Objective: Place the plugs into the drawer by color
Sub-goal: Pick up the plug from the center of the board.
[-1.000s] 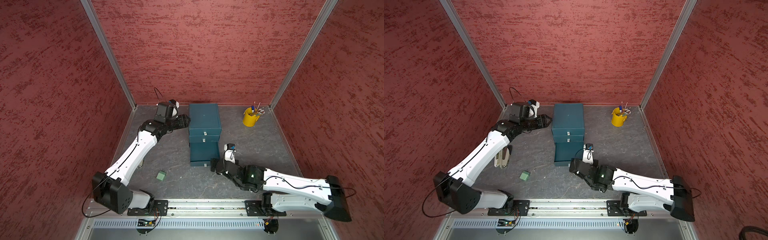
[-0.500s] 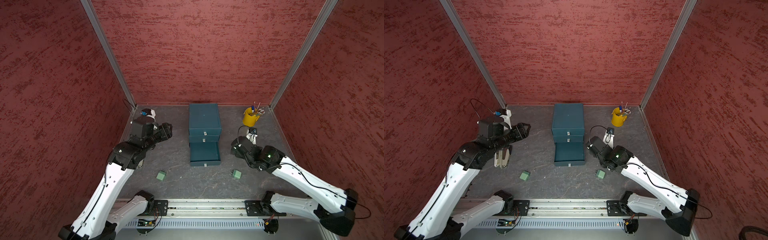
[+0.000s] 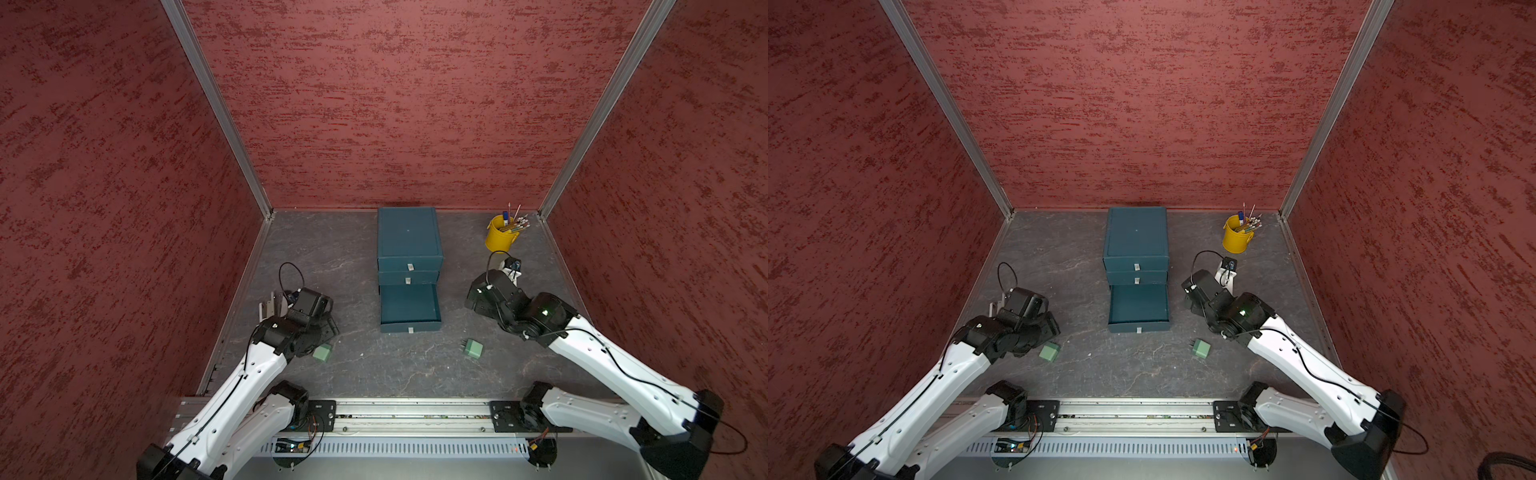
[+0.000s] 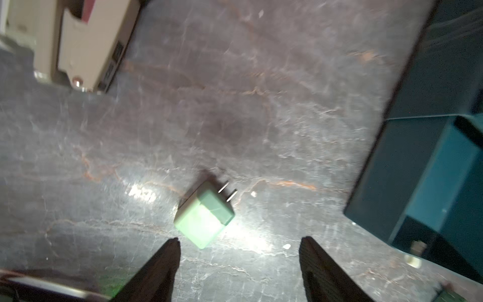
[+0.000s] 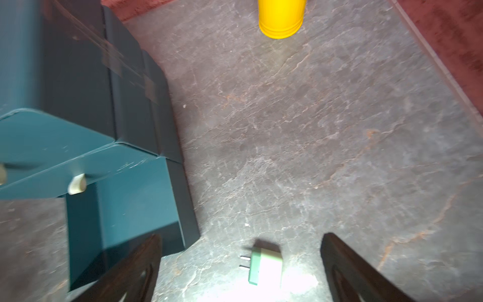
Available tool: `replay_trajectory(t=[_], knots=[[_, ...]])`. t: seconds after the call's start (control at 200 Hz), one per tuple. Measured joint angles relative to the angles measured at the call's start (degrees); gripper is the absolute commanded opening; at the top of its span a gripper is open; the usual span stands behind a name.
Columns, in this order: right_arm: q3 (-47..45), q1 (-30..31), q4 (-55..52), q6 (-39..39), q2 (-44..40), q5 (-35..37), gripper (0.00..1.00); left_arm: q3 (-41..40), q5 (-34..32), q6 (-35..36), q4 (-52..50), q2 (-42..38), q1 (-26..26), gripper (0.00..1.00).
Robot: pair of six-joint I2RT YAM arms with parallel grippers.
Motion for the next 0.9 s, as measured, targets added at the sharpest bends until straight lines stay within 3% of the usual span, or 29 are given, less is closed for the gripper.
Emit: replay_trajectory(t=[0.491, 0.902], knots=[[-2.67, -0.24, 3.76, -1.25, 0.09, -6.45, 0.98, -5.46, 1.55, -4.66, 9.81, 6.47, 0.74, 0.82], [-2.95, -1.22, 4.13, -1.46, -0.02, -8.22, 0.97, -7.10, -0.26, -6.16, 10.43, 6.47, 2.51, 0.84]])
